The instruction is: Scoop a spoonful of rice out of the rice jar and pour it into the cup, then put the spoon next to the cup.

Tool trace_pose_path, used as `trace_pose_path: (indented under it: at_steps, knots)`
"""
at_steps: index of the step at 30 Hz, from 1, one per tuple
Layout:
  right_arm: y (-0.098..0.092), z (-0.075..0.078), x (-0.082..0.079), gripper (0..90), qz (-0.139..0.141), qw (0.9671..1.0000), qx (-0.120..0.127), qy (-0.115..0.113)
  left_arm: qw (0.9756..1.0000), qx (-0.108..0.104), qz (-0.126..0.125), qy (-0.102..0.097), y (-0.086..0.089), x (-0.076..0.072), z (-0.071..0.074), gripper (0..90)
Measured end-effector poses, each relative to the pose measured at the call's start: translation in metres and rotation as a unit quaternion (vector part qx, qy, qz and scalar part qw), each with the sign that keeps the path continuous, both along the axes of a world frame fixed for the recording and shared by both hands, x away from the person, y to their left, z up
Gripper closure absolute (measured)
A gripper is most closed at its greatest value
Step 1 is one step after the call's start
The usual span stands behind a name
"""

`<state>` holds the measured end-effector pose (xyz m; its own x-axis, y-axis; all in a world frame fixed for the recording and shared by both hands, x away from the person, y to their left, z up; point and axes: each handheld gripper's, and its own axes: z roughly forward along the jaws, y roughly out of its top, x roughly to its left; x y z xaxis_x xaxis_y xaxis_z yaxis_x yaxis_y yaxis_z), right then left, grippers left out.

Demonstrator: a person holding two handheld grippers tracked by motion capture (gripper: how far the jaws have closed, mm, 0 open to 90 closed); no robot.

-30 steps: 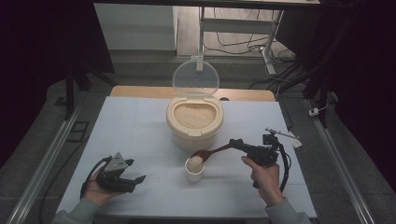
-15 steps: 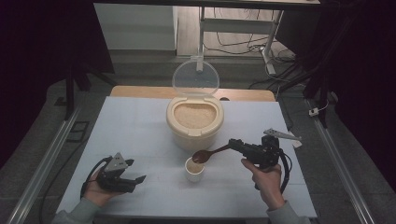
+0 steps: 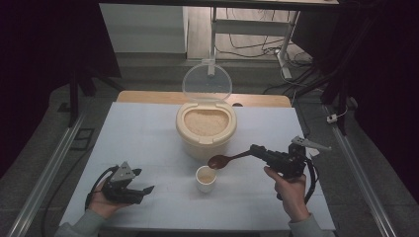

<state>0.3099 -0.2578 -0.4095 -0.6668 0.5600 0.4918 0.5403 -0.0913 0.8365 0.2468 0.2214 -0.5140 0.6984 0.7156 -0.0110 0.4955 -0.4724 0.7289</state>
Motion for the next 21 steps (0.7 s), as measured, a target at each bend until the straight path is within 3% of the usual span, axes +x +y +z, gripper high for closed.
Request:
trace_pose_path:
  at_steps: [9,17,21]
  knots:
    - [-0.019,0.008,-0.002,82.5,0.009,0.9994,-0.020,-0.025,1.0000,-0.001,-0.001,0.001,-0.001,0.002,0.000,22.7]
    - [-0.031,0.014,-0.001,82.5,0.027,0.9979,-0.053,-0.024,1.0000,-0.002,0.000,0.000,0.000,0.002,0.000,22.8]
    - [-0.033,0.015,-0.001,82.5,0.054,0.9957,-0.074,-0.013,1.0000,-0.003,0.000,0.000,0.000,0.002,0.000,22.8]
